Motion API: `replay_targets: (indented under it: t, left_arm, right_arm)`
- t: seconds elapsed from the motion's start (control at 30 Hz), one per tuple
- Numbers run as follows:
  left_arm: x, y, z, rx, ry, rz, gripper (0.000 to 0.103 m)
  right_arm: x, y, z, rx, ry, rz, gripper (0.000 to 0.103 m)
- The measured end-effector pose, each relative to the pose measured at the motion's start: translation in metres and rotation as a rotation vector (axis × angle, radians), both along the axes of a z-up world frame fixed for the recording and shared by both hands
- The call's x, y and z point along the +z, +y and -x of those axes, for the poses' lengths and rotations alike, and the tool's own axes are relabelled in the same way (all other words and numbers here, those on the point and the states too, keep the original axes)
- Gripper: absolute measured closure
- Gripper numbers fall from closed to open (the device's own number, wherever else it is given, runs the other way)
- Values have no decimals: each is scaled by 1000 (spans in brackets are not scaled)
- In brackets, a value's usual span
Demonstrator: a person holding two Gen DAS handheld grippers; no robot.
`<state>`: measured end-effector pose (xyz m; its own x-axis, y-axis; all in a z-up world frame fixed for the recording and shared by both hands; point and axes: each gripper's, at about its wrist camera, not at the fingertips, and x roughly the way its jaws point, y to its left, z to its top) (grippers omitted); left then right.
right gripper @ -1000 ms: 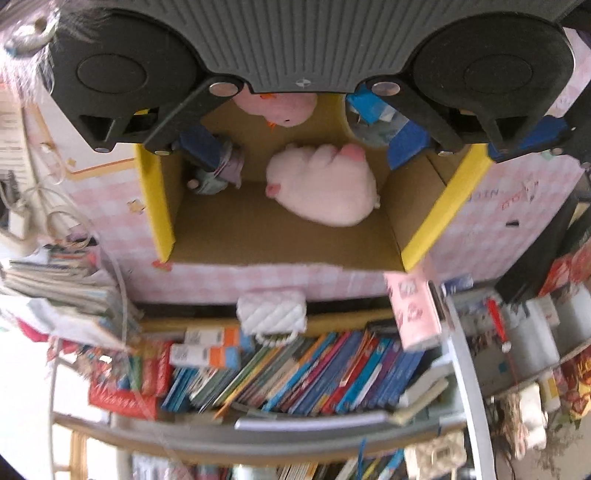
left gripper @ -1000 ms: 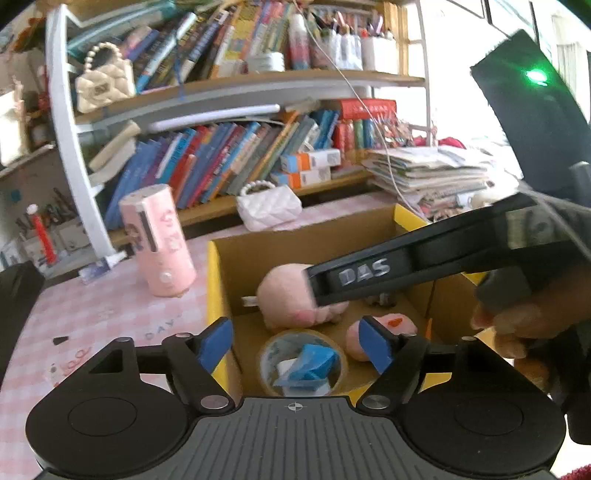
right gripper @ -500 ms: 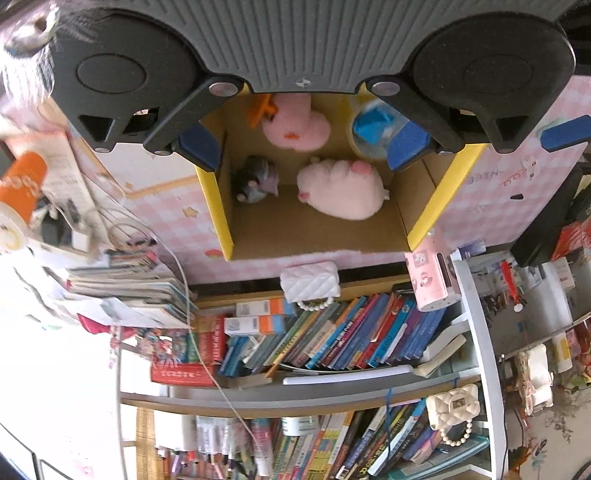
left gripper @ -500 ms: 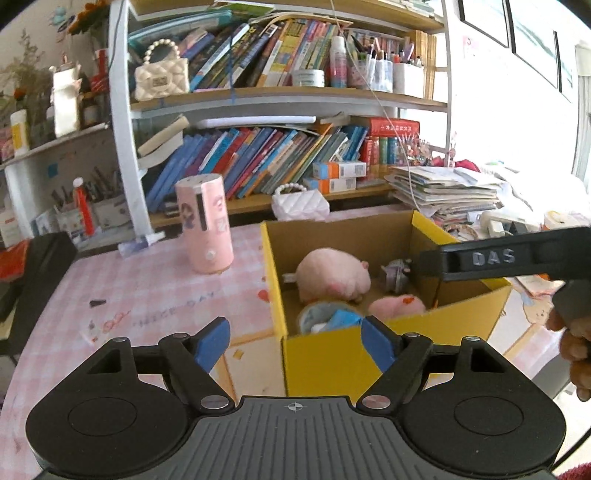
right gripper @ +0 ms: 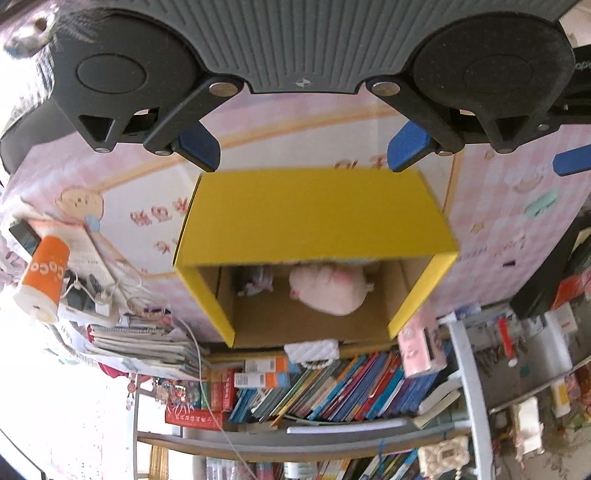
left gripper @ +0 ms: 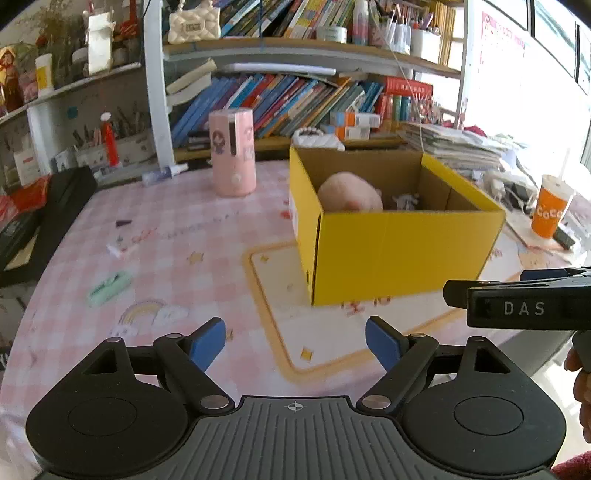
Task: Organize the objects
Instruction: 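Withdraw both open tools from the box toward the mint-green object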
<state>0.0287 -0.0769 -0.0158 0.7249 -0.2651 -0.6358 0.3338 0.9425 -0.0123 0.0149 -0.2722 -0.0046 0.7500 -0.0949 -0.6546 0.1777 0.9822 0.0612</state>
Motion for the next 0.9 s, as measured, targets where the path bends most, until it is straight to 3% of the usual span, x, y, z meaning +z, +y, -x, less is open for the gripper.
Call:
replay_targets:
  t: [0.4,0.9]
  left_arm:
    - [-9,28,36,-7,47,-33,17]
    - [-10,64,60,32,54,-64,17]
  right_arm:
    - [-14,34,44,3,55,-24,6]
    - [-20,73,60,53,69,-61,7]
